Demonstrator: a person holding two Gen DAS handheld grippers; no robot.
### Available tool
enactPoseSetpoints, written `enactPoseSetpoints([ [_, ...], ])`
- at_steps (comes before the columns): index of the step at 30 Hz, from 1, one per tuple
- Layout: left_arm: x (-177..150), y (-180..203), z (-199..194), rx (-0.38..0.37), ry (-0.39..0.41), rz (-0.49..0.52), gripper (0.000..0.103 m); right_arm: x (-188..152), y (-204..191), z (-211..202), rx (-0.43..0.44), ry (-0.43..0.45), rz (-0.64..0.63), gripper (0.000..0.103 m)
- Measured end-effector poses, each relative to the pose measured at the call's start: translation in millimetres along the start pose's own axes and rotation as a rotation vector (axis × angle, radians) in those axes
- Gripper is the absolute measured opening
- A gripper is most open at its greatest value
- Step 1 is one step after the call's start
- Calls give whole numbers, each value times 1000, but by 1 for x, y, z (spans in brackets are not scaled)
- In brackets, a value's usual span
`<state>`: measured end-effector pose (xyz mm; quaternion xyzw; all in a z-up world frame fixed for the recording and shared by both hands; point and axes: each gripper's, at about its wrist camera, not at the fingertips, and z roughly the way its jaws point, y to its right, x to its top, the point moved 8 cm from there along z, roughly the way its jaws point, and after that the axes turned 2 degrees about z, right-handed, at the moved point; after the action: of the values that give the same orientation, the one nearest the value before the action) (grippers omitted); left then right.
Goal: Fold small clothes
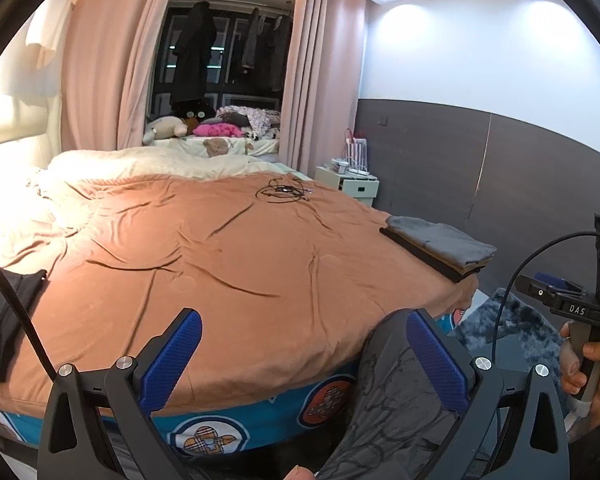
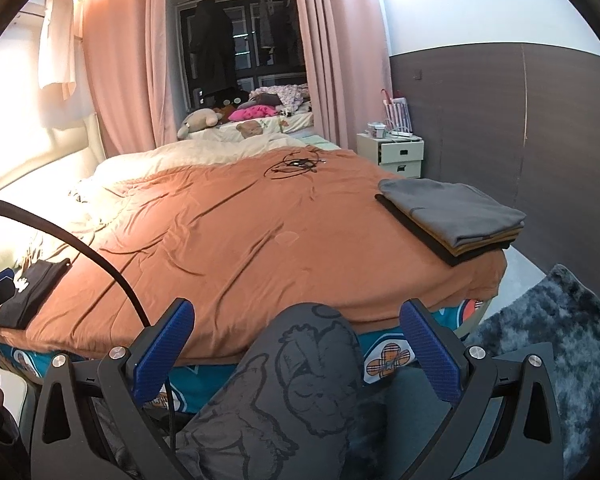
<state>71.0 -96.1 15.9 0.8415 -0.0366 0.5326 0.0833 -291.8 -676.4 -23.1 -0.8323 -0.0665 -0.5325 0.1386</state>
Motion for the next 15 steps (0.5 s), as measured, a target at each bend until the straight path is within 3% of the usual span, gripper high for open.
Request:
enactPoseSetpoints([
  [15,-4,-4,-2,7,-6,-16,103,-8,-13,-6,9,-1,-3,103],
])
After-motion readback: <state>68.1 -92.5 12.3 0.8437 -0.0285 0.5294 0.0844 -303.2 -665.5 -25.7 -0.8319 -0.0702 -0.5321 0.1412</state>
